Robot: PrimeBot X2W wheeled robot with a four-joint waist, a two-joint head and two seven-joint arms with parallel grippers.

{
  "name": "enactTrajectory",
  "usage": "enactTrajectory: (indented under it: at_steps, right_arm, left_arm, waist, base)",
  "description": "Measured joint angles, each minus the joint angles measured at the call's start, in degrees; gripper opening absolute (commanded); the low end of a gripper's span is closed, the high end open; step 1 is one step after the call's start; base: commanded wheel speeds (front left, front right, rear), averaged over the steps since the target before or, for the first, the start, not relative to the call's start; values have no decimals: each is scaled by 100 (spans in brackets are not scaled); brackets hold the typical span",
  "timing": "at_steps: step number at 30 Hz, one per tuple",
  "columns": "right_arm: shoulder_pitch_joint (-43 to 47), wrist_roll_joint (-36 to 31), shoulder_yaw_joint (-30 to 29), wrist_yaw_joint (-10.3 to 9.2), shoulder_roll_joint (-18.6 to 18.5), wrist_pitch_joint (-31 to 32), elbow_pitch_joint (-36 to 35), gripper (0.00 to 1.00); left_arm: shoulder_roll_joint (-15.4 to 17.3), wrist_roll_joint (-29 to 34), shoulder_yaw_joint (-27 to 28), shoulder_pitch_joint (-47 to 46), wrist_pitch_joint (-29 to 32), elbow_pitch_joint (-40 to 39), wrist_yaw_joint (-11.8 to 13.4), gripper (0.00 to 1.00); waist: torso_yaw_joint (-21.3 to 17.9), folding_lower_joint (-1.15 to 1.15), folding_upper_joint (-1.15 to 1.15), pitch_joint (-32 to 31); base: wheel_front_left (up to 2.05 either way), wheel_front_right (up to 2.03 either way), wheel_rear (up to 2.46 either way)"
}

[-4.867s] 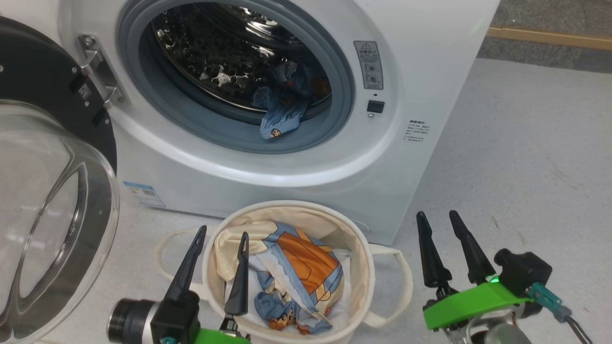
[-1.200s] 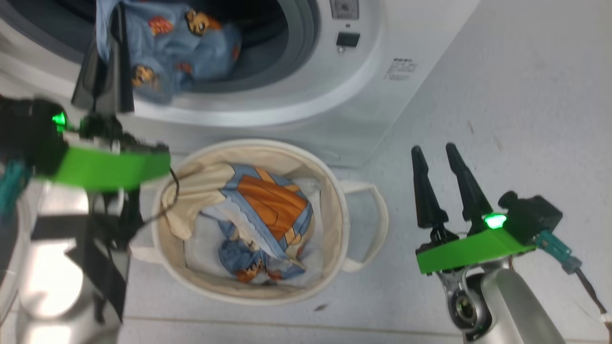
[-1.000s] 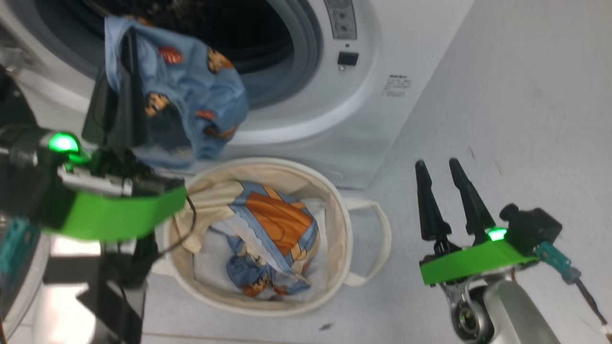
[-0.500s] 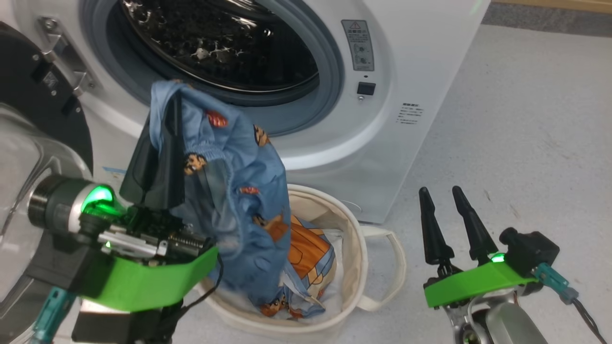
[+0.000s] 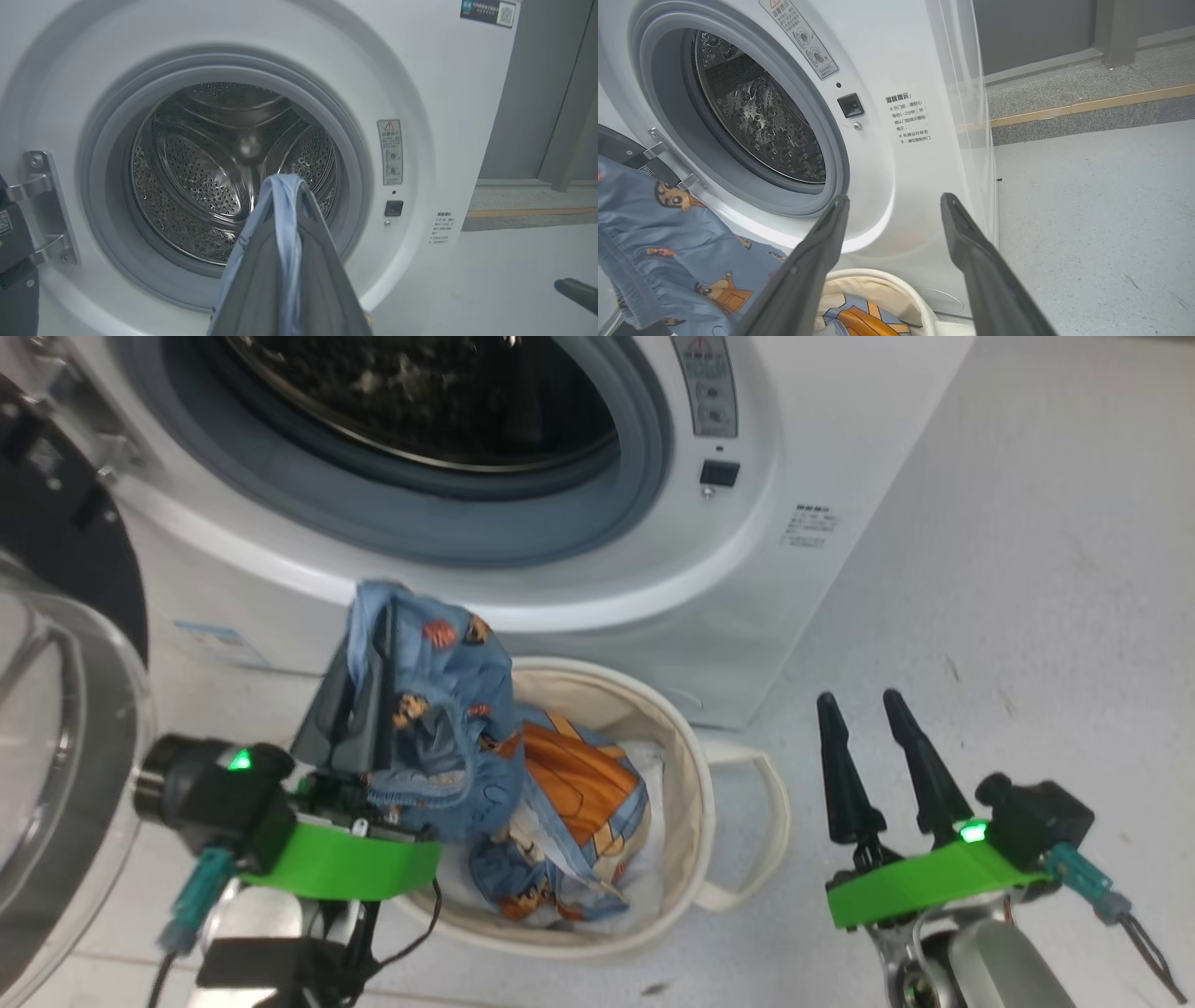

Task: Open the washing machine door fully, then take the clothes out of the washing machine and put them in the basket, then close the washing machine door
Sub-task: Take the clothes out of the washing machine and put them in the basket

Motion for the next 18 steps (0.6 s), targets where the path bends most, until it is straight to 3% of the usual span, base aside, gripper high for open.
enactTrajectory:
  at_steps: [7,18]
  right_arm:
    - [-325,-36,7,0,0,0,-121,100]
    - [-703,-62,14,0,-1,0,-289,100]
  left_arm:
    - [5,167,-126,-160,1,1478,-25,0]
    - [4,532,-477,-1257,1,3240,-31,0]
  waist:
    - [-108,0,0,503]
    - [-344,0,0,1377]
  base:
    - [0,0,0]
    - [0,0,0]
